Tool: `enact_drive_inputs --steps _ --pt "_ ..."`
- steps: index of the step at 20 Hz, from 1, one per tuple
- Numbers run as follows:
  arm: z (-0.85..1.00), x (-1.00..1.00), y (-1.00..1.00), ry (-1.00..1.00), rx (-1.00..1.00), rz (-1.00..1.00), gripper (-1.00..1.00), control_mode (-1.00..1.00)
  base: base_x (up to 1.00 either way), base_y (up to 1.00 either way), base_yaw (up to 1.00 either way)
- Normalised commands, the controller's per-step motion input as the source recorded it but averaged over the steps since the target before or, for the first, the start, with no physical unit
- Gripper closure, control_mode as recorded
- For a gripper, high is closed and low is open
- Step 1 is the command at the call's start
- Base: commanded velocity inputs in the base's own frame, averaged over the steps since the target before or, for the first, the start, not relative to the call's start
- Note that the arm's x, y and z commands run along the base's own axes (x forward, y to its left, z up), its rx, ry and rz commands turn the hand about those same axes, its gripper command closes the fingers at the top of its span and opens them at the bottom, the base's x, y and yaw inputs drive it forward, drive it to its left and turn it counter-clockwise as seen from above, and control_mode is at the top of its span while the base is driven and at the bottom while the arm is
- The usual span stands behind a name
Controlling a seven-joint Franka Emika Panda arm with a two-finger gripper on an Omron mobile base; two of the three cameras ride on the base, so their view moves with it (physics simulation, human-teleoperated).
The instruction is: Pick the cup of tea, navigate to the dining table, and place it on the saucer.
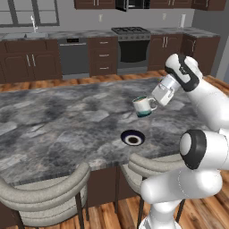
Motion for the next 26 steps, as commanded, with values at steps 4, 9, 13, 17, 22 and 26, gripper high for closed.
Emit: enact_drive_inputs --steps 4,9,13,17,22,26 --pt "-0.89 0.00 0.20 0.02 0.01 0.00 1.00 -1.00 0.00 0.00 0.00" --pt "-0.68 -0.02 0.04 0.00 0.09 0.00 1.00 -1.00 0.00 0.00 0.00" --pt "-0.34 -0.01 0.00 -0.04 0.17 0.00 1.00 -1.00 0.00 0.00 0.00" --pt "-0.32 0.07 0.00 -0.03 0.13 0.00 1.00 -1.00 0.00 0.00 0.00" --pt "-0.19 0.38 0.00 0.00 0.00 0.07 1.00 -1.00 0.00 0.00 0.00" --pt "0.00 0.38 -0.04 -0.04 0.00 0.11 1.00 -1.00 0.00 0.00 0.00"
